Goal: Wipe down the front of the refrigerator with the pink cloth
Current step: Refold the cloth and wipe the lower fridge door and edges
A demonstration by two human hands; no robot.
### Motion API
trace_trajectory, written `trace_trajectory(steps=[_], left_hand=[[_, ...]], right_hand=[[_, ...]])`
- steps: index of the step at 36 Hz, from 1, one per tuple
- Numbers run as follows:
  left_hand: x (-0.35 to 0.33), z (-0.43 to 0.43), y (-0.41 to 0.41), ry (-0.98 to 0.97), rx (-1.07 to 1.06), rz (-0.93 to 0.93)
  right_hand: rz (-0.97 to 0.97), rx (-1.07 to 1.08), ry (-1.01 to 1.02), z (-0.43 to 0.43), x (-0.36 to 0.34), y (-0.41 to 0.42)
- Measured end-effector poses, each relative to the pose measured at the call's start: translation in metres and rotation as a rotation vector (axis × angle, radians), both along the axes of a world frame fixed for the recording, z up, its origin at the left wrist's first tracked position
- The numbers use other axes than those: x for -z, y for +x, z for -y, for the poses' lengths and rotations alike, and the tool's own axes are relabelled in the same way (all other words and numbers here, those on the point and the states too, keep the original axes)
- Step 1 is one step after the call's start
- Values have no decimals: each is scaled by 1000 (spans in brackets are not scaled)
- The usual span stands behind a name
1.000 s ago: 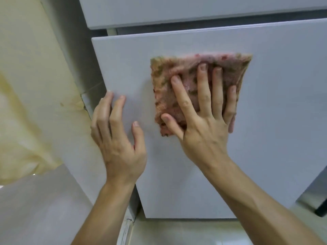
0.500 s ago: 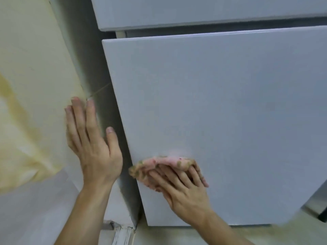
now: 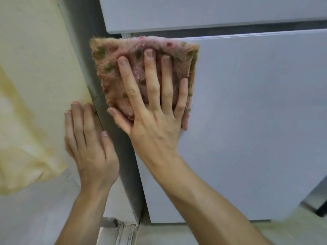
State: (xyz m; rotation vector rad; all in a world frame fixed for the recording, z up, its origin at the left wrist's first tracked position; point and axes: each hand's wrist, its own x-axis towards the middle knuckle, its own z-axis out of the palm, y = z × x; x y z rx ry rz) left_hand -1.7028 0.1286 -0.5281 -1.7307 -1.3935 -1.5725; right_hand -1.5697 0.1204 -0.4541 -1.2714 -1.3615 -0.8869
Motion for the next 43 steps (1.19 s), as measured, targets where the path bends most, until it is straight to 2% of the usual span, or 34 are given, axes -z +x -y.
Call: trace_trajectory(steps=[4,7,12,15,20,23,26,30,34,40,43], left_hand=[[2,-1,-4,10,3,-16],[3,-3,-4,6,15,3],[4,-3,-1,-20,15,7],[6,-3,-5,-13,13,-29],[10,-6,-9,-44,-2,-39],[10,-6,-12,-52,-3,-48],[9,-5,-12,-61,-11,-51],[8,-3,-4,-49,-31,-31],[6,-2,2,-35,-40,17],[5,0,16,-33,-75,78],[10,5,30,-10,-53,40]], right_hand=[[77,-46,33,1,15,10],[167,-121,-50,7,66,21],[544,-53,-247,22,189,73],[645,-50,-334,27,211,95],[570,-142,-322,31,190,99],[318,-158,-176,23,140,94],[74,-134,-49,17,61,81],[-52,-101,21,14,-1,78],[97,-113,-13,16,36,86],[467,-110,-262,35,192,158],[599,-88,-354,44,222,190]])
